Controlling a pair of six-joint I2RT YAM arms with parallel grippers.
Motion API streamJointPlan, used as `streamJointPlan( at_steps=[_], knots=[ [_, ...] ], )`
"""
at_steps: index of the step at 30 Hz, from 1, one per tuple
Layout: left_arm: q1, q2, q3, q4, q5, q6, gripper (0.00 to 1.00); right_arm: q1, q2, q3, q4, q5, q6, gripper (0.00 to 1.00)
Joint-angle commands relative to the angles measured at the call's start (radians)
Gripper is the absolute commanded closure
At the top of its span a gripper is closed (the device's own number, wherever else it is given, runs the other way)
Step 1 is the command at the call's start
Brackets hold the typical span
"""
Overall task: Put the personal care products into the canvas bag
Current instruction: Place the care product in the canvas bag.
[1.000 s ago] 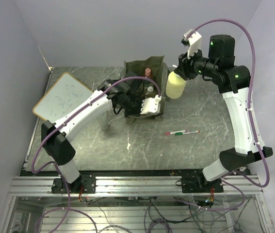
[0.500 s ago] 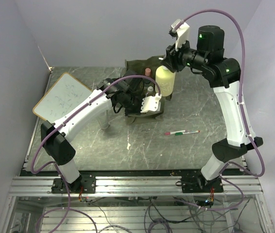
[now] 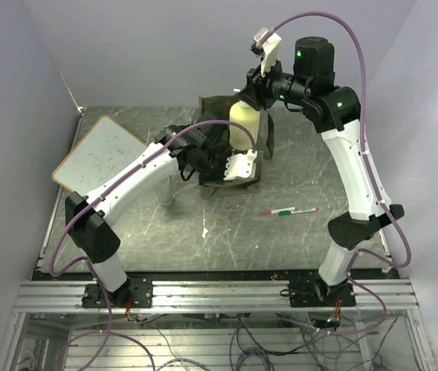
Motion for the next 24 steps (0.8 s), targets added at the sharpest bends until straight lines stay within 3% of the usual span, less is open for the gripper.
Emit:
streamJointPlan(
  at_steps=[1,17,24],
  knots=[
    [-0.011,-0.058,-0.008,-0.039,0.089,-0.016,0.93,0.002,-0.026,-0.041,0.193,-0.057,0.013,1.0],
    [-0.011,-0.065,-0.009,-0.04,0.086,-0.017,0.93,0.05,0.024,-0.08,0.28,-0.087,0.018,1.0],
    [-0.01,-0.065,-0.006,-0.04,0.097,-0.022,0.93,0.051,0.015,-0.189,0.345,-0.105,0.01,1.0]
  ],
)
